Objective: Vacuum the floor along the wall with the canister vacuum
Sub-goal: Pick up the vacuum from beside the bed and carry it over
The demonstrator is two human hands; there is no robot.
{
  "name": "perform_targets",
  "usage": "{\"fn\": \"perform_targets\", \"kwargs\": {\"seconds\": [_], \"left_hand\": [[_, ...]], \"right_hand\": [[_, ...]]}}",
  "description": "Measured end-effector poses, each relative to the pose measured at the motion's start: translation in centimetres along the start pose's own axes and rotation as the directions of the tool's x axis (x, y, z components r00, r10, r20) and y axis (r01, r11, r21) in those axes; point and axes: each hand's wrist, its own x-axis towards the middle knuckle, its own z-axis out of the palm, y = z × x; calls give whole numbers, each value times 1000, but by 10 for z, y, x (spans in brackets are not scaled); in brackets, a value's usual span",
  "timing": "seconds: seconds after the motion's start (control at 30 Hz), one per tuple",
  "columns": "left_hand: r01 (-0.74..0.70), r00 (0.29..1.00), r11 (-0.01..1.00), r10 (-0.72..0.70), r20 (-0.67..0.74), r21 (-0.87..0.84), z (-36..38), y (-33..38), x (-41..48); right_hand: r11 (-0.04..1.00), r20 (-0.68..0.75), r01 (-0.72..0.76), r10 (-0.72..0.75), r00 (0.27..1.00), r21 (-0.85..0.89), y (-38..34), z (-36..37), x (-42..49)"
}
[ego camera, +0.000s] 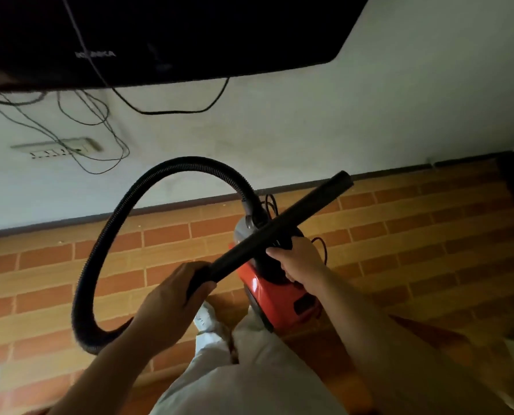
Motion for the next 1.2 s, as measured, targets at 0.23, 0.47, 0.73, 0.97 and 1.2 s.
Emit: {"fn": "perform_targets", "kwargs": {"seconds": [0.23,0.47,0.73,0.97,1.2], "left_hand": [[-75,989,997,69,131,37,37,41,25],[-210,964,972,189,190,101,61,77,63],[-359,891,931,319,323,70,49,38,104],[-370,852,929,342,397,-7,17,-39,124],[-360,831,930,287,476,68,2,-99,115]], "right_hand": [[916,-88,-68,112,990,396,63,-25,8],[798,-229,-47,229,946,601,97,-26,2],[566,-343,26,462,818,824,95,3,0],[515,-379,35,581,720,856,95,93,19],[438,-356,53,648,673,898,99,192,40]]}}
